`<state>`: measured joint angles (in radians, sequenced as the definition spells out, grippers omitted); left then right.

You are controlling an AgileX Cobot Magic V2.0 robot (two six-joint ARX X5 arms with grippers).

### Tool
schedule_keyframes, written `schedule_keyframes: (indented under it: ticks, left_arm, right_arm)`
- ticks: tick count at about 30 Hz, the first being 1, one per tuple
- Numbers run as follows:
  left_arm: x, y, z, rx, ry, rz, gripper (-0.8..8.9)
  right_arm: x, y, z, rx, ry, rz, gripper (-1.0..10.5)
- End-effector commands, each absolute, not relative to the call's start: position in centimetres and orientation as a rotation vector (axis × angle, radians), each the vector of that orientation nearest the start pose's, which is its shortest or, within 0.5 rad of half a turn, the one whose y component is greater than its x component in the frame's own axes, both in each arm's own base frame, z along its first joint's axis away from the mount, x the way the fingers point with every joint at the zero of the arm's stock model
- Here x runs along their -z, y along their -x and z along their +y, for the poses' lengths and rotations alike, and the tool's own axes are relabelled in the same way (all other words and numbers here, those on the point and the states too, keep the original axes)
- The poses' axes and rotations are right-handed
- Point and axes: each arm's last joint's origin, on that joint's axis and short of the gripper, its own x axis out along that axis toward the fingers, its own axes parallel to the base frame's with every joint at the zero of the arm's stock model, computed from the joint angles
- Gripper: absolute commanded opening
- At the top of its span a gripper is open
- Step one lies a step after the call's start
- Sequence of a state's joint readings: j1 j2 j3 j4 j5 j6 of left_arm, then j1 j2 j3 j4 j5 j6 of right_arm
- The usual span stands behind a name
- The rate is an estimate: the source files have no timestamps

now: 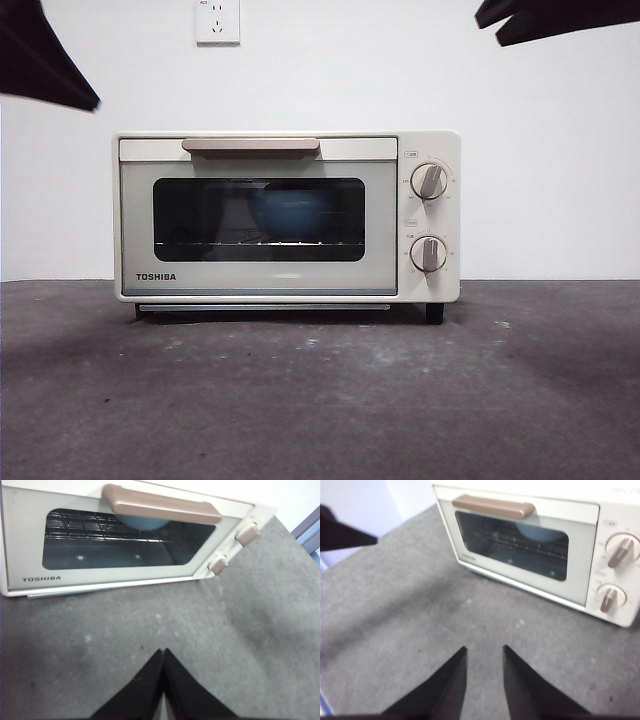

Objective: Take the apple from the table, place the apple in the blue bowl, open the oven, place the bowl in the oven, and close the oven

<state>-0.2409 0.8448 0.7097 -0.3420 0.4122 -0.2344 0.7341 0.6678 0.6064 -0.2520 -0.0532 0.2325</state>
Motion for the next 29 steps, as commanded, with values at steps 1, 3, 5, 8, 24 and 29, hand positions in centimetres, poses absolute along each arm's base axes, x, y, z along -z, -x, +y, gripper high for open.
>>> schedule_keyframes:
  ticks: [1,3,5,8,24,29]
  left_arm:
    - [-29.4,-15.7,-5.4,0.568,0.212,0.521,0.07]
    - [-29.7,-14.8,-5.3,0.553,0.199,0.511,0.07]
    - [-29.9,-14.0,-5.1,0.546,0.19,0.502,0.07]
    - [-30.1,-13.3,-4.9,0.548,0.19,0.491,0.07]
    - [-30.3,-13.0,-4.8,0.549,0.197,0.476,0.07]
    - [-30.3,-13.0,-4.8,0.55,0.197,0.473,0.07]
  right_arm:
    - [-28.5,-11.2,10.6,-0.76,-0.111,0.362,0.9]
    - [-28.5,-11.3,10.6,-0.761,-0.113,0.358,0.4]
    - [-28.5,-11.3,10.6,-0.764,-0.106,0.353,0.0]
    - [-28.5,-11.3,10.6,-0.761,-0.098,0.349,0.0]
    - [-28.7,-11.4,10.2,-0.65,-0.088,0.32,0.0]
    - [-28.7,-11.4,10.2,-0.649,-0.088,0.32,0.0]
